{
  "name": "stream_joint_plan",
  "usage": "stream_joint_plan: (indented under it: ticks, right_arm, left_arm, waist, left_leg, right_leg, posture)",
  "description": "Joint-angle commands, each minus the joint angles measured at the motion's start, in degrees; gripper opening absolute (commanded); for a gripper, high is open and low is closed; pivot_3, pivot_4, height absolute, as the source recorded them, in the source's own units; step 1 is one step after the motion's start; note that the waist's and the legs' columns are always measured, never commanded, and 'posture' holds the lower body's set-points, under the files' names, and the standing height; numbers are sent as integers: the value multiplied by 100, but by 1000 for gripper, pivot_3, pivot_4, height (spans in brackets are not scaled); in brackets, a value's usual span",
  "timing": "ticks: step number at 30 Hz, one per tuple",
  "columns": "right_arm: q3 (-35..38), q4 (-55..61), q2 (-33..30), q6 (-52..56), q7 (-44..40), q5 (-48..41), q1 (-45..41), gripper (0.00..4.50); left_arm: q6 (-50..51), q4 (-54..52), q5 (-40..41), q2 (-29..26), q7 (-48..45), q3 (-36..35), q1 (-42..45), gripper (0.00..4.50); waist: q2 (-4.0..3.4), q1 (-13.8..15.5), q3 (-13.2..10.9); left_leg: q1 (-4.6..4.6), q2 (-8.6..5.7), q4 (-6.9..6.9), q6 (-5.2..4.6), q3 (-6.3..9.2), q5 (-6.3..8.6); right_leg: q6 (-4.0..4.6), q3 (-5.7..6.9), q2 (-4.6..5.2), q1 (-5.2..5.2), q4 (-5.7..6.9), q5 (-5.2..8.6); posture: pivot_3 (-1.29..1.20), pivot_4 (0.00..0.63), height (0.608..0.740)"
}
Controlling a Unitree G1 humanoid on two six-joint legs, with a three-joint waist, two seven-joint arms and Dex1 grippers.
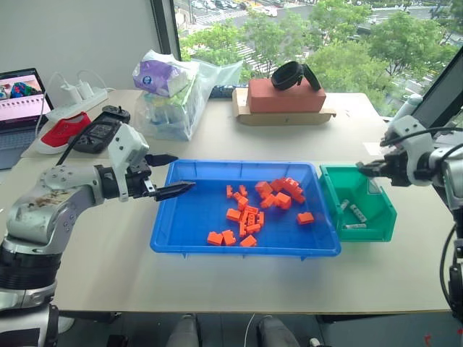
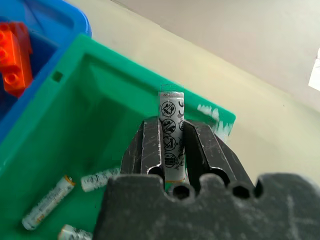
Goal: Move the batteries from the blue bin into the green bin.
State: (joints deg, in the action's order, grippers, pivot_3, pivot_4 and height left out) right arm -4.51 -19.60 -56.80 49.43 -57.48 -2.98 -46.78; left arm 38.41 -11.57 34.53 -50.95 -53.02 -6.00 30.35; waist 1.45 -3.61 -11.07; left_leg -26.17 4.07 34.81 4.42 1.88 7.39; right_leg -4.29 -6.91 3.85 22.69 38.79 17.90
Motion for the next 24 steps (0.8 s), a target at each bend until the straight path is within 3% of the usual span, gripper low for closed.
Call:
stream_joint_plan:
  ticks: [1,3,4,12,19,24]
  right_arm:
    - [83,383,-126,12,-51,-77,26,298]
    - [76,539,-127,44,-102,-156,72,298]
    - [81,674,-131,80,-159,-219,106,1298]
    - [727,1062,-188,432,-285,-888,-77,3903]
    - [1501,1122,60,-1206,-19,-1127,247,3903]
    - [1912,1182,152,-1307,-346,-1660,558,3903]
  left_arm:
    - [55,-196,10,-75,62,-232,21,4500]
    - [87,-189,8,-54,89,-225,49,4500]
    - [93,-192,23,-31,90,-217,65,4500]
    - [-223,-35,-524,78,395,-59,222,4500]
    - [-323,98,-609,115,439,-234,261,4500]
    - [-344,-9,-543,88,537,-613,-91,4500]
  waist:
    - [-1,-9,0]
    - [-1,-24,0]
    - [-1,-26,0]
    - [-1,30,0]
    - [0,50,0]
    - [0,44,0]
  left_leg:
    - [0,0,1,0,0,0]
    - [1,0,2,0,0,0]
    - [2,0,2,0,1,0]
    - [2,0,4,1,1,-1]
    - [3,0,3,0,1,0]
    - [4,0,3,0,2,0]
  right_leg:
    - [0,-1,0,0,1,0]
    - [0,-1,-1,0,4,0]
    - [0,-1,-2,0,6,0]
    - [0,0,0,-5,4,0]
    - [0,2,0,-8,-1,0]
    - [0,1,-1,-9,0,0]
  posture:
    - [0,150,740]
    - [0,150,740]
    - [0,150,740]
    - [0,150,740]
    - [0,150,740]
    - [0,150,740]
